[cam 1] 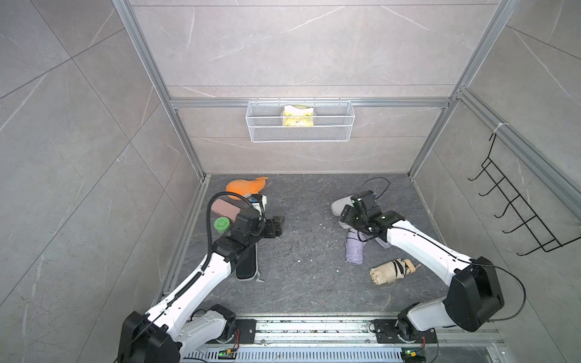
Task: Put umbrellas into zippered umbrella sleeves
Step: Pick up the umbrella sleeve at the center of the board.
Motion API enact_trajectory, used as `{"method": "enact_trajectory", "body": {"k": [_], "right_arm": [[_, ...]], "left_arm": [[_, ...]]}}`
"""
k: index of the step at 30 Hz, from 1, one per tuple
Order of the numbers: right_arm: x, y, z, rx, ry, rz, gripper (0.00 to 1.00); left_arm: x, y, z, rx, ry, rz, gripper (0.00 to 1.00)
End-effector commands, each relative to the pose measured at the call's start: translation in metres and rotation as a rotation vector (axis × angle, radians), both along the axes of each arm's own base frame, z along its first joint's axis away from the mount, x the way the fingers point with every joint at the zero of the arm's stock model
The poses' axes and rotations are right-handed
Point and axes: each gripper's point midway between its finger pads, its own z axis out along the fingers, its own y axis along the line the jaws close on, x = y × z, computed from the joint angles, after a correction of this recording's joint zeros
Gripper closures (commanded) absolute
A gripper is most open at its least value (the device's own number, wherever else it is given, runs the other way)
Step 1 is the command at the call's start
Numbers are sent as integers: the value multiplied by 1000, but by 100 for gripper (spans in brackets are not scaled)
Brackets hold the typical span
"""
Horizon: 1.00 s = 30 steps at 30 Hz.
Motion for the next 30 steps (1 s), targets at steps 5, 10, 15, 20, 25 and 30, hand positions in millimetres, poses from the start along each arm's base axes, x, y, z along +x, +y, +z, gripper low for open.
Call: {"method": "enact_trajectory", "body": {"k": [5,10,15,20,25,30], "right_arm": [[20,-48,-42,-1,106,-180,16],[44,-58,-63,26,116,-223,18],[60,-66,-86,50,147,-262,21],[66,-64,-108,82,162,-288,33],[81,-58,-92,91,76,-229,63],[84,-33,-43,90,-10,-74,82]], "left_arm": [[10,-46,-1,55,-84,-77,21],[10,-59,-13,27,-54,-89,21],[9,-58,-11,38,-55,-93,21],[6,-49,-5,50,-66,-64,21],[4,-34,5,36,-68,5,19],[6,-13,9,71,-48,58,16]]}}
